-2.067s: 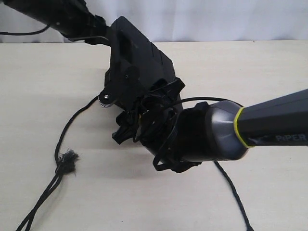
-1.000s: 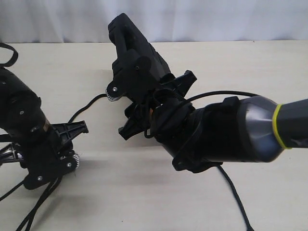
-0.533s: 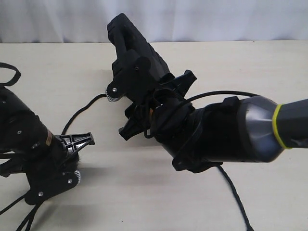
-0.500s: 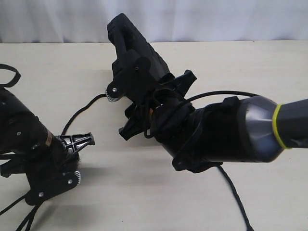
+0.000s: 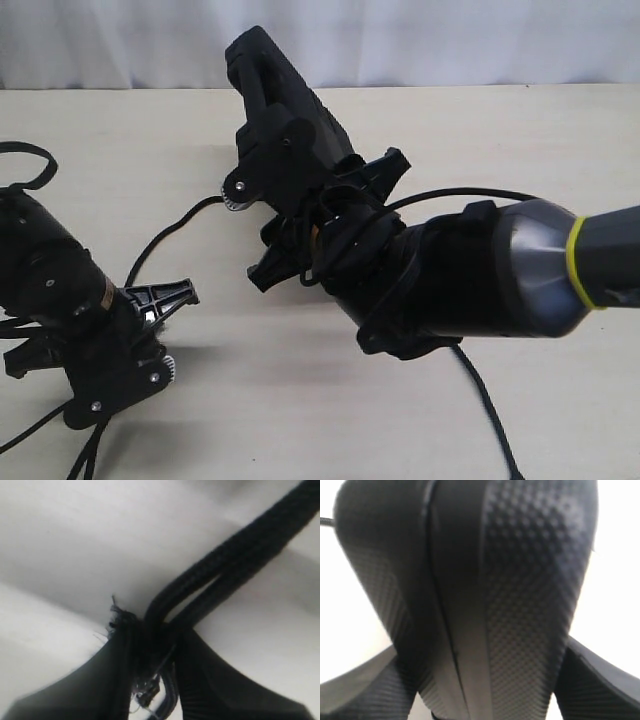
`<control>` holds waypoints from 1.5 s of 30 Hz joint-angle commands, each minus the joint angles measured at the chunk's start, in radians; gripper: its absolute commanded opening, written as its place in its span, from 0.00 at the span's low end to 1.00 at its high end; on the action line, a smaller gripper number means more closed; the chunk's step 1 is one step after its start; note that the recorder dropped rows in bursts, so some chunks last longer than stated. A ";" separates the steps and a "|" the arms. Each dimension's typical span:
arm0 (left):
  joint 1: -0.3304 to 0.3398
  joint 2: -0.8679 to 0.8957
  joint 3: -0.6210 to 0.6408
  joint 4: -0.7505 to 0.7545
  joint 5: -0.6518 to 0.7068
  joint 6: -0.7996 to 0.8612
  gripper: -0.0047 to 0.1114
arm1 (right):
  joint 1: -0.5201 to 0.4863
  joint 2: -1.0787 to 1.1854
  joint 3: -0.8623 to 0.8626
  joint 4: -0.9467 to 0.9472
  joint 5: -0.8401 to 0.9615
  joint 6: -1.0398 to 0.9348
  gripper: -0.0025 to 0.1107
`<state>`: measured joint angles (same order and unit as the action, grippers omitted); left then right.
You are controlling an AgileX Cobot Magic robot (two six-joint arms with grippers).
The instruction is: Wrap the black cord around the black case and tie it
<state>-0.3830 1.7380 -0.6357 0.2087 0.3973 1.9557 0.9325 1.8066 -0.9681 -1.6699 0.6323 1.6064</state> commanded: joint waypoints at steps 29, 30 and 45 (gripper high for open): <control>0.318 -0.210 -0.162 0.013 -0.351 -1.633 0.04 | 0.000 -0.018 -0.004 0.009 0.027 0.001 0.06; 0.318 -0.208 -0.162 0.010 -0.365 -1.650 0.04 | 0.000 -0.018 -0.004 0.009 0.027 0.003 0.06; 0.312 -0.060 -0.162 -0.125 -0.480 -1.677 0.04 | 0.000 -0.018 -0.004 0.009 0.027 0.031 0.06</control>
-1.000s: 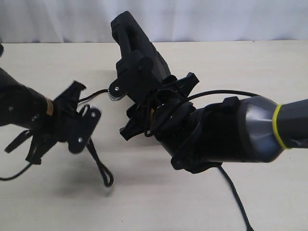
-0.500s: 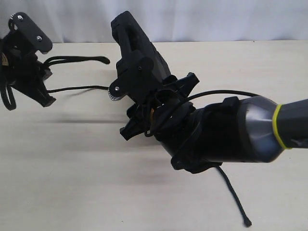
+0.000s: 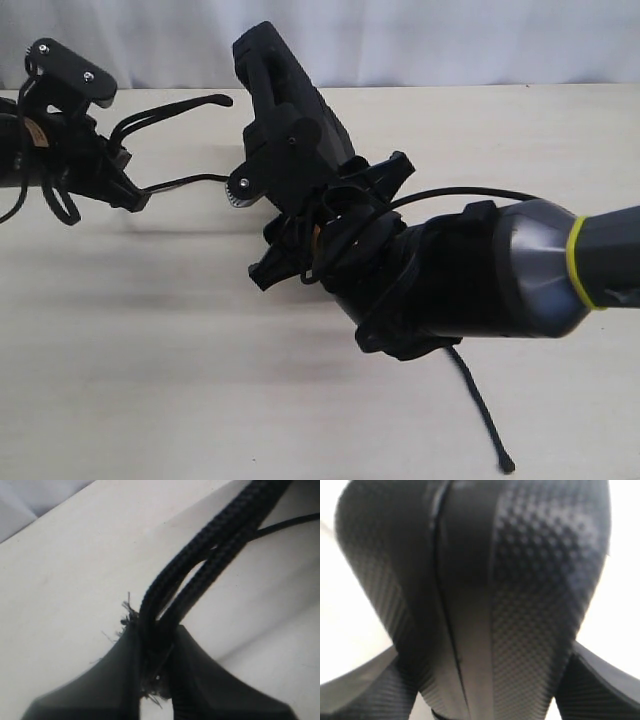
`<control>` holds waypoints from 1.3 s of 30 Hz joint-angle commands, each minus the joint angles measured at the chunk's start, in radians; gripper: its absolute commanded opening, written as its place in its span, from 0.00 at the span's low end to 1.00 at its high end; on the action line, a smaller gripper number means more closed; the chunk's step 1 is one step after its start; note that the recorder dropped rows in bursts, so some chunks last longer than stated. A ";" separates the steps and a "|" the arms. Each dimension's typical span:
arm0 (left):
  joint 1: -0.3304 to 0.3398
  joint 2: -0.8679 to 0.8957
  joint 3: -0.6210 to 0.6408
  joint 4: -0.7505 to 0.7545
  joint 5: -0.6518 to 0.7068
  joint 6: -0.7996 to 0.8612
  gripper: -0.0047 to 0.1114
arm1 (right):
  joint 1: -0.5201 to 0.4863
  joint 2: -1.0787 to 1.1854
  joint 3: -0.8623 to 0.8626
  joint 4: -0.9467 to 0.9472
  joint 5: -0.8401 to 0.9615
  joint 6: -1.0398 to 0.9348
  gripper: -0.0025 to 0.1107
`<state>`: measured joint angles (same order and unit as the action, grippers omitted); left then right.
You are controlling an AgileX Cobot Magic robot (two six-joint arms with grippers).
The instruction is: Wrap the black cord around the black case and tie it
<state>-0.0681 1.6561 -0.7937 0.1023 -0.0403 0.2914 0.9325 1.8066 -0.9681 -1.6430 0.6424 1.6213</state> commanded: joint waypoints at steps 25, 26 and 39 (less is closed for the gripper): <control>-0.200 0.113 -0.075 0.017 -0.089 -0.112 0.04 | 0.000 -0.018 -0.004 -0.018 -0.020 0.020 0.06; -0.207 0.122 -0.087 0.017 -0.086 -0.112 0.04 | 0.000 -0.018 -0.004 -0.018 -0.026 0.015 0.06; -0.218 0.141 -0.178 0.020 -0.106 -0.107 0.04 | 0.000 -0.018 -0.004 0.014 -0.075 -0.102 0.06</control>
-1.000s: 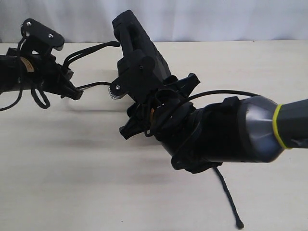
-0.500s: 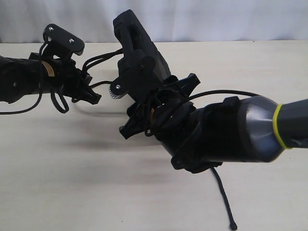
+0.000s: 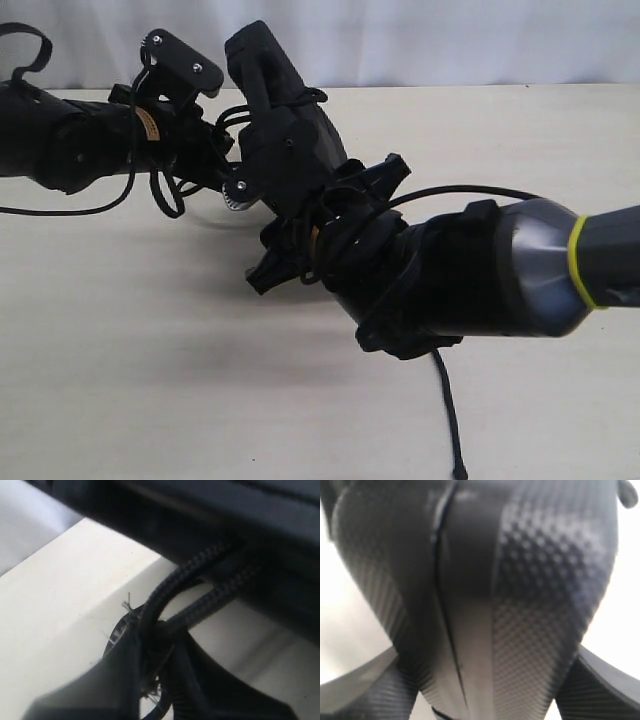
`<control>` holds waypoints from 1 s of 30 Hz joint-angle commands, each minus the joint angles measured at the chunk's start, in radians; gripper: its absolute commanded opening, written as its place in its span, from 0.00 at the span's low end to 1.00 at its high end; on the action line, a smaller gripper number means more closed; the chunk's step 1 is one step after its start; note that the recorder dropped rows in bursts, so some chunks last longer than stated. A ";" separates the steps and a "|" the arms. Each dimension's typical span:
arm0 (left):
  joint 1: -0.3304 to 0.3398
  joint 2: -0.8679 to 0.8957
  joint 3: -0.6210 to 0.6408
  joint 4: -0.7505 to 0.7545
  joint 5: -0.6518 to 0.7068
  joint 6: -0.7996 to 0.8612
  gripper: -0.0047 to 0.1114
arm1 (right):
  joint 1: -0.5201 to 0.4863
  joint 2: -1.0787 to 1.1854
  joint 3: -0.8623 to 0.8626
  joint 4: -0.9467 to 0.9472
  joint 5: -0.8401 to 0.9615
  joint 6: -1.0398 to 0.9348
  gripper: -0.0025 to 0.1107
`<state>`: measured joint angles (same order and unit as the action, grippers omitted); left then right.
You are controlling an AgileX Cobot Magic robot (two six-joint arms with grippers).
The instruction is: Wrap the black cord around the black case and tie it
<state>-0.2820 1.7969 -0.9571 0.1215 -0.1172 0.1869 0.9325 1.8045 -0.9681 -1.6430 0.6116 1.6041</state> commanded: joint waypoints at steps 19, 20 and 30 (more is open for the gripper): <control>-0.004 0.021 -0.014 0.088 -0.016 -0.001 0.04 | 0.000 0.050 -0.008 0.073 0.071 -0.280 0.57; -0.004 0.021 -0.014 0.087 -0.014 -0.001 0.04 | 0.000 0.050 -0.008 0.091 0.071 -0.280 0.65; -0.004 0.021 -0.014 0.087 -0.008 -0.001 0.04 | 0.000 -0.066 -0.008 0.363 0.065 -0.399 0.77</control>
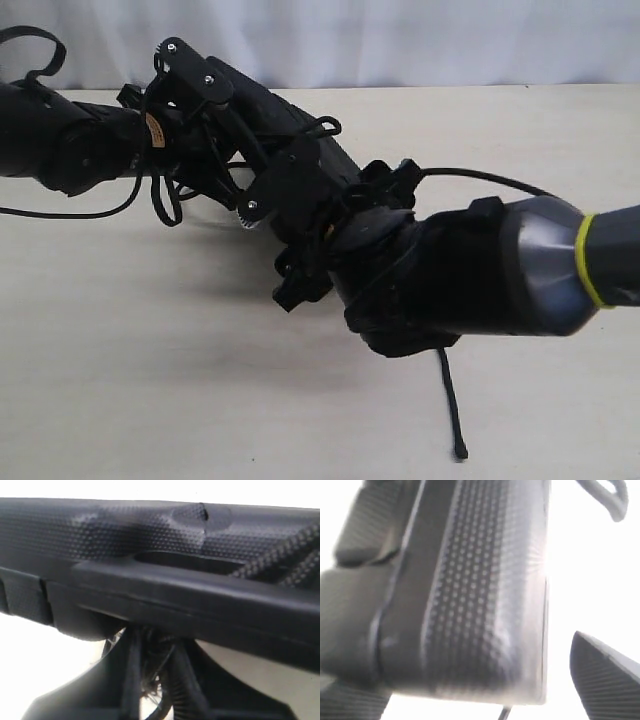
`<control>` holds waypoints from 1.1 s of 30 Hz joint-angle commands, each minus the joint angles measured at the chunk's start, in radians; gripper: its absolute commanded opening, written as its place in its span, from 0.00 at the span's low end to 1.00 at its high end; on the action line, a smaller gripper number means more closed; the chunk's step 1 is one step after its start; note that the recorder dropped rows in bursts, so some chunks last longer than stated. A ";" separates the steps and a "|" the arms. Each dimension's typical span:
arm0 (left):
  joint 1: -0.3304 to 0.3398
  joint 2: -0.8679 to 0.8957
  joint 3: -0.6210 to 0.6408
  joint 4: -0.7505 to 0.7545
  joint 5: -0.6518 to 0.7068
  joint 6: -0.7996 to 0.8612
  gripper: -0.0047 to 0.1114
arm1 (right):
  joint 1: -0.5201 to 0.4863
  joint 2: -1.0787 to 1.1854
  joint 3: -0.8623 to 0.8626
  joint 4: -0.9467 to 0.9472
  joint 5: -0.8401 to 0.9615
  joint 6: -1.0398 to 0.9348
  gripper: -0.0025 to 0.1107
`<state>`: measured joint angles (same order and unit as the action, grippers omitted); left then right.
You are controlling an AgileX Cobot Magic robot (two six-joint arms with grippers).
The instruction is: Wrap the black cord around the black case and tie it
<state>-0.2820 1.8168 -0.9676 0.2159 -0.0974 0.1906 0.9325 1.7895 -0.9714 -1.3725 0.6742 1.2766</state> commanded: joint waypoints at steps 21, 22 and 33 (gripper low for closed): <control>-0.004 0.001 -0.004 0.000 -0.023 -0.011 0.04 | -0.175 -0.384 -0.077 0.697 -0.208 -0.565 0.77; -0.004 0.001 -0.004 0.000 -0.021 -0.011 0.04 | -0.205 -0.382 -0.096 0.770 -0.208 -0.624 0.77; -0.004 0.001 -0.004 0.000 -0.017 -0.011 0.04 | -0.539 -0.209 -0.319 2.003 0.053 -1.678 0.61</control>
<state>-0.2820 1.8210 -0.9676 0.2226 -0.0880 0.1886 0.4428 1.5334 -1.2533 0.4324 0.6965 -0.2760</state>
